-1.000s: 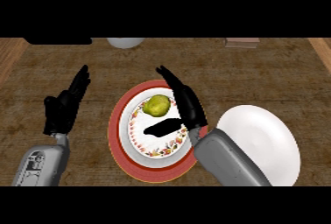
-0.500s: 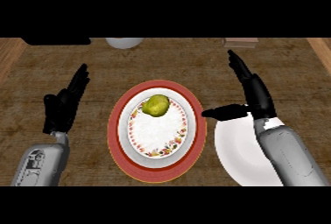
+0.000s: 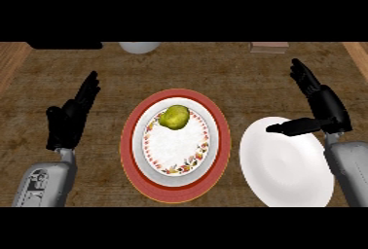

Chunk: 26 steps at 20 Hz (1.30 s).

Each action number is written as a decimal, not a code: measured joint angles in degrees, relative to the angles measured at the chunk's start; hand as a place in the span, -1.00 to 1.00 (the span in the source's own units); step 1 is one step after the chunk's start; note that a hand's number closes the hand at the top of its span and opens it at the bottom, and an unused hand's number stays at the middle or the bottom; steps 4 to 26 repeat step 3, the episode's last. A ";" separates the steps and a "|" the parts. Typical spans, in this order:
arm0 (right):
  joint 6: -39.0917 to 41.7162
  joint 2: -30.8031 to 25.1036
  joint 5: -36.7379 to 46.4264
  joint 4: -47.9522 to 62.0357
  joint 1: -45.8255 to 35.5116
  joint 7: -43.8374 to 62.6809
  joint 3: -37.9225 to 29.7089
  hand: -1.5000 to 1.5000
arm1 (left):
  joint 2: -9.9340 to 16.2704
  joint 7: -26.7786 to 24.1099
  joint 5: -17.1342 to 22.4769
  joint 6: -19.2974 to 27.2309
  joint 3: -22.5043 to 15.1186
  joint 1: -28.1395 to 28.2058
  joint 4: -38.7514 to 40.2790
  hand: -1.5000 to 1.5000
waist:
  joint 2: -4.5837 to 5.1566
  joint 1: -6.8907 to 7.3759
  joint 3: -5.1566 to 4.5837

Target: Pick the pear from the plate and place it in the plate

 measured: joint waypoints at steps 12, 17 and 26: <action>2.30 -0.31 0.73 3.91 -0.85 -2.81 -2.01 -1.00 | -0.67 -1.97 -0.40 0.45 0.31 -0.92 2.93 0.00 | 0.03 0.02 0.00; 2.30 -0.31 0.73 3.91 -0.85 -2.81 -2.01 -1.00 | -0.67 -1.97 -0.40 0.45 0.31 -0.92 2.93 0.00 | 0.03 0.02 0.00; 2.30 -0.31 0.73 3.91 -0.85 -2.81 -2.01 -1.00 | -0.67 -1.97 -0.40 0.45 0.31 -0.92 2.93 0.00 | 0.03 0.02 0.00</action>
